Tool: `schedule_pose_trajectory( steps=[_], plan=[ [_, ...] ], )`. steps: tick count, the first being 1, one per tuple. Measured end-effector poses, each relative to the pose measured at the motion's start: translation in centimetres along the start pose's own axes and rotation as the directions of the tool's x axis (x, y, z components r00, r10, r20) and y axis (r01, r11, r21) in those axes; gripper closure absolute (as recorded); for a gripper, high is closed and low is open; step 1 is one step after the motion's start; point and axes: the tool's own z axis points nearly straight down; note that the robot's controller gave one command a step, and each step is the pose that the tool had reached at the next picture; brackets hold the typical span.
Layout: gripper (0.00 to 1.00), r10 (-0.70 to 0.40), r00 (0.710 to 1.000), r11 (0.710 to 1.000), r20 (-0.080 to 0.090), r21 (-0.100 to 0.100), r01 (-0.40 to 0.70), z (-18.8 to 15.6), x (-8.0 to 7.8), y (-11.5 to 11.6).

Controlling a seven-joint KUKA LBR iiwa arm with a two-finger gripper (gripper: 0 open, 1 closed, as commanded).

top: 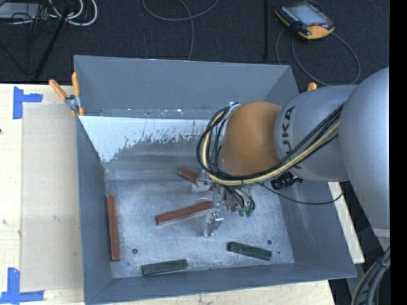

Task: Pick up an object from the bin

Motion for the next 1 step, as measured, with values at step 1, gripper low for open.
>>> schedule_pose_trajectory(
  steps=[1],
  plan=[
    [0.0, -0.108, 0.994, 0.994, 0.009, 0.003, 0.108, 1.45, -0.21, 4.08]
  ],
)
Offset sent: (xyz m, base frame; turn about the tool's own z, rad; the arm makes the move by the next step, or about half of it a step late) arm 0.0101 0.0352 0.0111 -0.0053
